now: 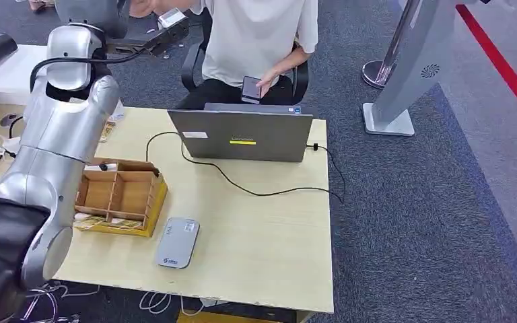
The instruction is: Pass the card to the sensor for recognition and then transmit it.
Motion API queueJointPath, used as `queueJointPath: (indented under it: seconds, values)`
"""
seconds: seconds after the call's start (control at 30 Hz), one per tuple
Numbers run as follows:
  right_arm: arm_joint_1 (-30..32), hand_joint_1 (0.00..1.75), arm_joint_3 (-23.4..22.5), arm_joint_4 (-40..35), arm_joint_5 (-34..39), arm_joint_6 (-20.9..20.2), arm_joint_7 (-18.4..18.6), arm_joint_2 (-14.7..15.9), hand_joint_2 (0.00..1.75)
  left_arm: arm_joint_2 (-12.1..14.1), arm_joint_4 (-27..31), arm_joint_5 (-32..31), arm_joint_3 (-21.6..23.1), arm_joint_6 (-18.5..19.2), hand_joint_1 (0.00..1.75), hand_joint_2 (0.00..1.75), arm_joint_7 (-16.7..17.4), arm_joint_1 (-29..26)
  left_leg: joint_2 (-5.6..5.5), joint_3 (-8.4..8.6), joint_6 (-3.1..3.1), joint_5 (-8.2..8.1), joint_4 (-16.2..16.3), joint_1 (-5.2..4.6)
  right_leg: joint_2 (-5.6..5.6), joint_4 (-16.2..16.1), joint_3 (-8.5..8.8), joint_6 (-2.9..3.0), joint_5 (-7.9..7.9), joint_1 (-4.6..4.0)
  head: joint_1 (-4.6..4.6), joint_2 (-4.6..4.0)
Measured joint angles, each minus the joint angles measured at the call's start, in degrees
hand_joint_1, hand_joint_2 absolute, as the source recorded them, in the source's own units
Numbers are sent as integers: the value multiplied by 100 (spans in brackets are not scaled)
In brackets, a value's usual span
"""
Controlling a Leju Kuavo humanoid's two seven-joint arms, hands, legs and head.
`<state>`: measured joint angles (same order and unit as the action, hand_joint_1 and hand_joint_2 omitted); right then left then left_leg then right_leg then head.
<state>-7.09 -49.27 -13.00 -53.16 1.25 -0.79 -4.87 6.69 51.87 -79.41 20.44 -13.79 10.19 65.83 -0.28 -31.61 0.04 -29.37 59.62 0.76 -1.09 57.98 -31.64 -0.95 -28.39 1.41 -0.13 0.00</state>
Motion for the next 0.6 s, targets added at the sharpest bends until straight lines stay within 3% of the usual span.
queueJointPath:
  seconds: [0.23,0.43,0.53,0.6]
  values:
    - [4,0,2,0,0,-2,-4,0,0,-2,-29,146,2,-32,175,175,-129,-4,0,0,0,0,0,0,0,0,0,0,0,0,-2,0]
    - [10,0,2,0,24,15,-18,0,0,-4,81,269,2,-324,175,175,-230,-200,0,0,0,0,0,0,0,0,1,0,0,0,0,0]
    - [34,0,0,7,64,55,-68,-4,0,24,639,396,2,-601,175,175,-376,-685,0,0,0,-1,-2,-1,-1,0,1,0,0,1,-4,0]
    - [68,0,-9,9,140,77,-137,-15,0,74,1349,492,2,-723,175,175,-485,-1206,0,0,0,-1,-4,-2,0,-1,0,0,-1,2,2,0]
